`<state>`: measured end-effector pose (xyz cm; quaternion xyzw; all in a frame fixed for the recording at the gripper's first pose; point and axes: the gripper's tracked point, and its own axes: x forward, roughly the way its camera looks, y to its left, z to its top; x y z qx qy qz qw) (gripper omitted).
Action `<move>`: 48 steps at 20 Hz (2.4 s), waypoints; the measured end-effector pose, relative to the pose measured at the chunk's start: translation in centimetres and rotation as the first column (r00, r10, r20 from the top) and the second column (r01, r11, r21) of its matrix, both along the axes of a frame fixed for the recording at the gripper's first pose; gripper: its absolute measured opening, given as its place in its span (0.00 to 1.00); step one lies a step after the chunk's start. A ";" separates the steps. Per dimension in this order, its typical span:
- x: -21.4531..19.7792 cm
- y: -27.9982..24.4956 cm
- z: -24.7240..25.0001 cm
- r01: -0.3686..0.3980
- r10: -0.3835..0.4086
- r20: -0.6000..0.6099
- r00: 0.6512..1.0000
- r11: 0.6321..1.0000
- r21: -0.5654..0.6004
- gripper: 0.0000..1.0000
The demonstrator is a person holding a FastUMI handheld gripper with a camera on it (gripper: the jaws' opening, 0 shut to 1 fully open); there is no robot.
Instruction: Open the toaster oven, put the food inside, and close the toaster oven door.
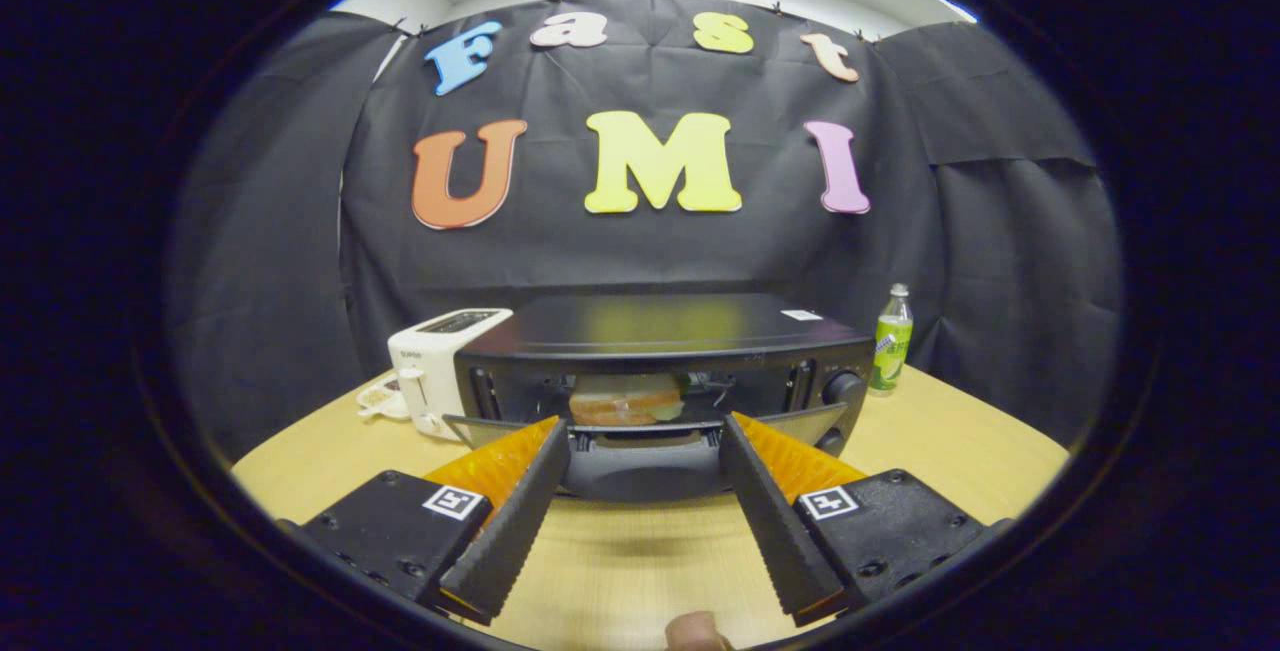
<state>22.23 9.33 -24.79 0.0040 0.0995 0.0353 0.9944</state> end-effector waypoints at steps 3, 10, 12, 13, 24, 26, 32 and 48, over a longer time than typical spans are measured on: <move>-0.2 -0.3 1.0 -0.007 0.007 0.005 1.000 0.999 0.054 1.00; -5.5 -2.4 6.6 -0.007 0.008 -0.016 1.000 0.998 0.057 1.00; -7.6 -3.6 8.7 0.005 -0.003 -0.018 1.000 0.998 0.058 1.00; -8.6 -3.9 10.0 0.006 -0.005 -0.008 1.000 0.998 0.063 1.00; -19.5 -8.1 20.9 0.009 -0.008 0.116 0.993 1.000 -0.011 1.00; -20.9 -8.2 21.5 0.011 -0.004 0.125 0.992 0.998 -0.055 1.00; -23.2 -10.5 23.1 0.074 -0.063 0.182 0.981 0.996 -0.057 1.00; -22.8 -8.6 20.0 -0.058 0.055 0.081 0.995 0.998 0.033 1.00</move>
